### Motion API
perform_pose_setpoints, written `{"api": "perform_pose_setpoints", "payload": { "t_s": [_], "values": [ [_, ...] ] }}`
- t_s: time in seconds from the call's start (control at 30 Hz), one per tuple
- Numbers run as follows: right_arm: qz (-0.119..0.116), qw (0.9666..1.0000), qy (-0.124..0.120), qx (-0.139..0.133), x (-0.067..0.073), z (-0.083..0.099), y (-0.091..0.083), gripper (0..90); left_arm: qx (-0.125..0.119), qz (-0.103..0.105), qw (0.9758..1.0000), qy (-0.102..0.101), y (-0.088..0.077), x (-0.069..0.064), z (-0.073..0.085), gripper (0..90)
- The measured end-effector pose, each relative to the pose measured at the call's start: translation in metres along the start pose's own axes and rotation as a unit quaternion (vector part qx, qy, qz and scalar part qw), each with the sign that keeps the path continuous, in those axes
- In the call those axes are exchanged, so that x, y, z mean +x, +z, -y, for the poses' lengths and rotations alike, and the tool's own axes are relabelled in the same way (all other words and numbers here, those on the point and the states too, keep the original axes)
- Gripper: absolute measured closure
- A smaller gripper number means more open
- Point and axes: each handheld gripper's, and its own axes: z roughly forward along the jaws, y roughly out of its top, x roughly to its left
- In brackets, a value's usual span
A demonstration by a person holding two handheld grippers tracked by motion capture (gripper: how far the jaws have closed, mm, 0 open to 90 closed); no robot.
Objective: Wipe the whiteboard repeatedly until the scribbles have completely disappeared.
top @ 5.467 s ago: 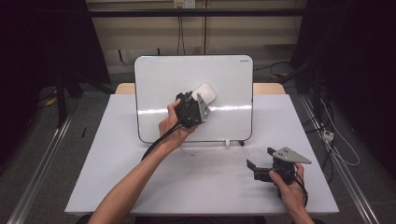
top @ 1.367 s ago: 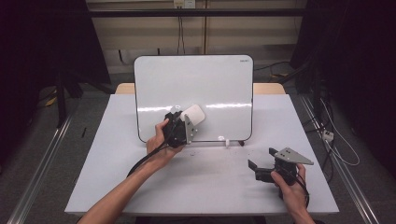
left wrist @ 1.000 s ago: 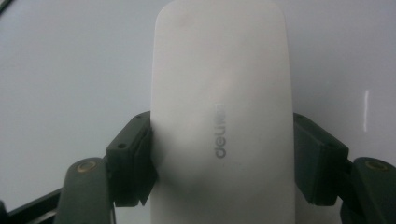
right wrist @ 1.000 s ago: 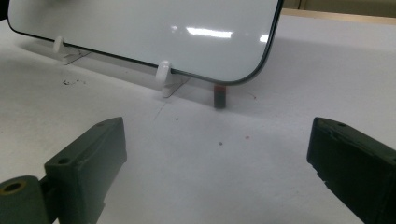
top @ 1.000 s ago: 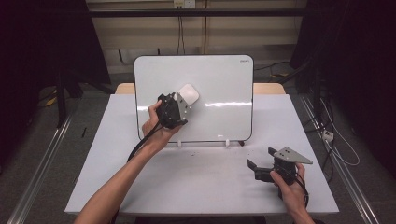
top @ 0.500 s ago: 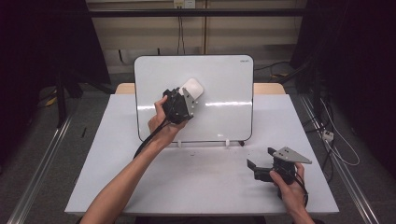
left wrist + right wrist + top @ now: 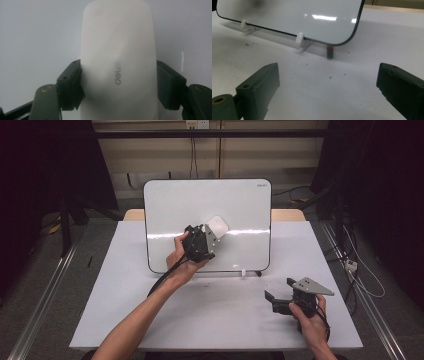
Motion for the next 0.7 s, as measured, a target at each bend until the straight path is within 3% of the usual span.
{"api": "perform_pose_setpoints", "payload": {
  "t_s": [0.07, 0.23, 0.43, 0.7],
  "values": [
    [-0.001, 1.0, -0.002, 0.0, 0.0, 0.0, -0.001, 4.6, 0.0, 0.001, 1.0, -0.002, 0.0, 0.0, 0.0, 31.2],
    [0.003, 1.0, -0.003, -0.001, -0.001, 0.0, -0.002, 4.6, -0.007, 0.024, 0.9992, -0.03, -0.002, 0.005, 0.002, 31.2],
    [0.001, 1.0, -0.004, 0.0, 0.0, 0.0, -0.001, 4.5, -0.011, 0.025, 0.9992, -0.029, -0.004, 0.005, 0.006, 31.2],
    [0.002, 1.0, -0.002, -0.001, 0.0, 0.0, -0.001, 4.6, -0.034, 0.026, 0.9976, -0.054, -0.015, 0.011, 0.008, 31.2]
  ]
}}
